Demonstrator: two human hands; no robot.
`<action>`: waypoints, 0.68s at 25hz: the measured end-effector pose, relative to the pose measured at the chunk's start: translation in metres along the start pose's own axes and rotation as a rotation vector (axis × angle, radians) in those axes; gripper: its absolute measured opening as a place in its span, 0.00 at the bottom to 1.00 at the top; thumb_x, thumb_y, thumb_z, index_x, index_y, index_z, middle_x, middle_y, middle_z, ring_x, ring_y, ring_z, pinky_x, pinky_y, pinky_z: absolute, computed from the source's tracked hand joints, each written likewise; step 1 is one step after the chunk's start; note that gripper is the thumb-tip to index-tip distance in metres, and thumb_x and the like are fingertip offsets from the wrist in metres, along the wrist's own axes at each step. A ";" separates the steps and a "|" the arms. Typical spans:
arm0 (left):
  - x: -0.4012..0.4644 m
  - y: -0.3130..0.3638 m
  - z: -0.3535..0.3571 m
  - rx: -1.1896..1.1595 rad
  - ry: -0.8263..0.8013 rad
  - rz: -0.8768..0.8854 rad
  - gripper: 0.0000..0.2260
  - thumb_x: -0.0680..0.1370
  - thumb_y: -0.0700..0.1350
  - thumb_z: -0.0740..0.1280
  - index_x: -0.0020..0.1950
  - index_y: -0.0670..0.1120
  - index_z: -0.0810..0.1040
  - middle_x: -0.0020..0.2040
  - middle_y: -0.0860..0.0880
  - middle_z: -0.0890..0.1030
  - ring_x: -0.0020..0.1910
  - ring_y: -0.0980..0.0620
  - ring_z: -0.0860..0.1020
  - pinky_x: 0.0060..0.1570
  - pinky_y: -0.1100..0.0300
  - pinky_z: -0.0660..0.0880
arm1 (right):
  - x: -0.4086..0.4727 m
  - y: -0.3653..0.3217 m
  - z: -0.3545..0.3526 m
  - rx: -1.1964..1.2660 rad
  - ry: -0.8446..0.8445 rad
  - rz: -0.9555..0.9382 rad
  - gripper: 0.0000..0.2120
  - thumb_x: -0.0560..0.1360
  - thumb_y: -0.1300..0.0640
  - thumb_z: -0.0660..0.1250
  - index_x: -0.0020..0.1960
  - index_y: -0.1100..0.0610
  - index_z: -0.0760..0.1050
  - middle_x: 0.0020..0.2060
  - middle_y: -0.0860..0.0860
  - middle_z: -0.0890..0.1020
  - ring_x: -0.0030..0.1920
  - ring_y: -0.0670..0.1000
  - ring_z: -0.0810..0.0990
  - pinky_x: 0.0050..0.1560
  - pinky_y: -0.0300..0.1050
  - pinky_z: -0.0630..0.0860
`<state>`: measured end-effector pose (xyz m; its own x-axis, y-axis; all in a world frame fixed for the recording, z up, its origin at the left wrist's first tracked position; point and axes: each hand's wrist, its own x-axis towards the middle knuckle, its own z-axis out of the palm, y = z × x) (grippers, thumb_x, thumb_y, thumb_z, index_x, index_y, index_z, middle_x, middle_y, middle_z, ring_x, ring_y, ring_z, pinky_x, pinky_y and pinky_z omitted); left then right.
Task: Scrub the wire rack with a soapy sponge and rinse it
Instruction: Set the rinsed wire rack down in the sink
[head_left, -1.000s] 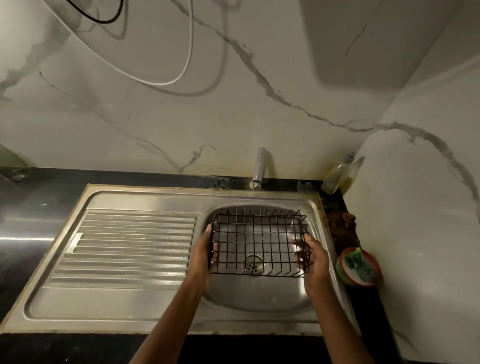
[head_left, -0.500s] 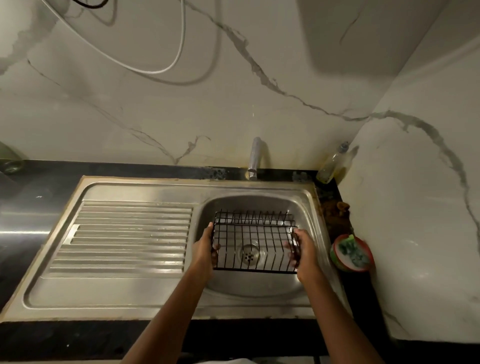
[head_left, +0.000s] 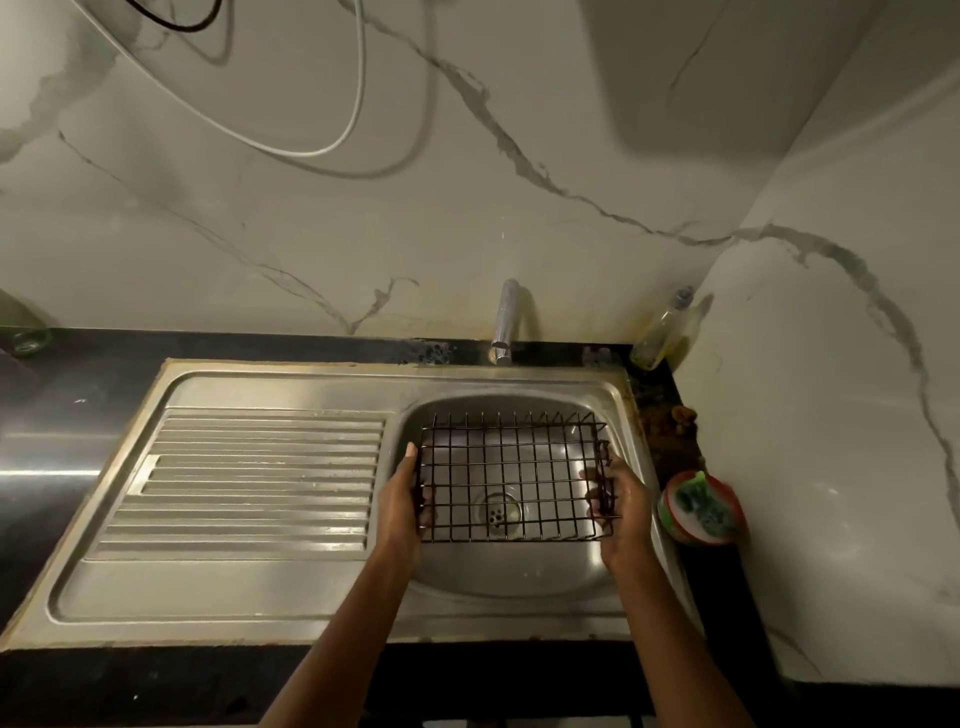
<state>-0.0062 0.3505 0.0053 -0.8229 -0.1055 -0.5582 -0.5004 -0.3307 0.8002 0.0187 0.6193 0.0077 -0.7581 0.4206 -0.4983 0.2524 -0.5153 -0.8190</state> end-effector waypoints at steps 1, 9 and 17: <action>0.003 -0.003 -0.003 0.016 0.008 -0.004 0.20 0.81 0.64 0.63 0.48 0.50 0.85 0.32 0.51 0.74 0.28 0.55 0.67 0.29 0.59 0.63 | 0.002 0.002 -0.002 -0.018 0.010 0.008 0.15 0.74 0.53 0.66 0.58 0.56 0.79 0.40 0.57 0.82 0.27 0.46 0.71 0.21 0.36 0.63; 0.003 -0.014 -0.003 0.123 0.022 -0.082 0.17 0.82 0.58 0.64 0.50 0.45 0.82 0.33 0.50 0.76 0.28 0.55 0.69 0.29 0.60 0.66 | 0.010 0.018 -0.012 -0.076 0.110 0.149 0.11 0.75 0.54 0.65 0.55 0.57 0.80 0.38 0.55 0.81 0.27 0.48 0.71 0.21 0.36 0.62; -0.003 -0.020 -0.006 0.162 0.004 -0.078 0.14 0.86 0.46 0.58 0.67 0.56 0.80 0.35 0.51 0.77 0.28 0.57 0.69 0.28 0.63 0.66 | 0.007 0.024 -0.023 -0.115 0.128 0.276 0.10 0.76 0.51 0.63 0.49 0.57 0.76 0.38 0.57 0.83 0.26 0.48 0.71 0.21 0.34 0.62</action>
<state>0.0082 0.3516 -0.0099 -0.7790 -0.0890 -0.6207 -0.5998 -0.1828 0.7790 0.0335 0.6273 -0.0222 -0.5716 0.3707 -0.7320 0.5099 -0.5384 -0.6709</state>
